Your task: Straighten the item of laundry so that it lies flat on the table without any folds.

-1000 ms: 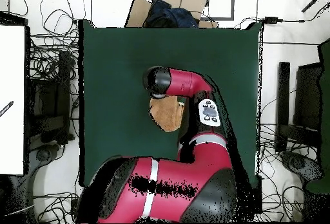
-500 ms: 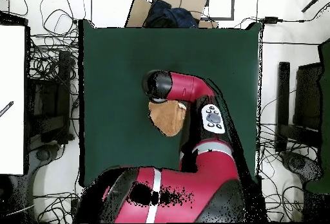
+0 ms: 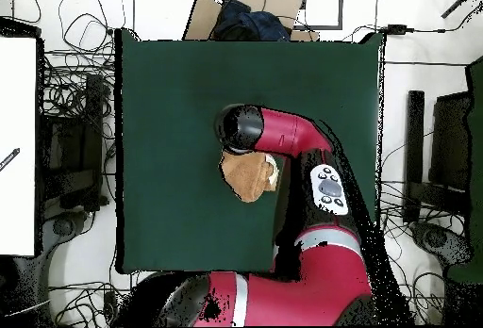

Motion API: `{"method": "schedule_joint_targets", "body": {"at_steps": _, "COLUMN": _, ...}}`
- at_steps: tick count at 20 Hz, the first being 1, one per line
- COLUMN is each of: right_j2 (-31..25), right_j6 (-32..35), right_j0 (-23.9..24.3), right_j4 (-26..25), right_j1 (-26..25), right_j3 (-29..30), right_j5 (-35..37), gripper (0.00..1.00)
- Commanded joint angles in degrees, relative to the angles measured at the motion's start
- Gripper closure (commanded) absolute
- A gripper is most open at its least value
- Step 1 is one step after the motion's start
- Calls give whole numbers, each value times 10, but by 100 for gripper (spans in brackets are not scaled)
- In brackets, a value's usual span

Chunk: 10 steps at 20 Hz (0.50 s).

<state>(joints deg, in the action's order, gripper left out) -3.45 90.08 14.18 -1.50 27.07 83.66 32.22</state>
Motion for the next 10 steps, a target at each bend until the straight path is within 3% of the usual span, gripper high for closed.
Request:
{"method": "schedule_joint_targets", "body": {"at_steps": 1, "right_j2": -70, "right_j6": 80, "right_j0": 6, "right_j4": 32, "right_j1": 41, "right_j3": 85, "right_j5": -15, "gripper": 100}}
{"method": "schedule_joint_targets", "body": {"at_steps": 10, "right_j2": -50, "right_j6": 83, "right_j0": -10, "right_j4": 56, "right_j1": 130, "right_j3": 129, "right_j5": 33, "gripper": 100}}
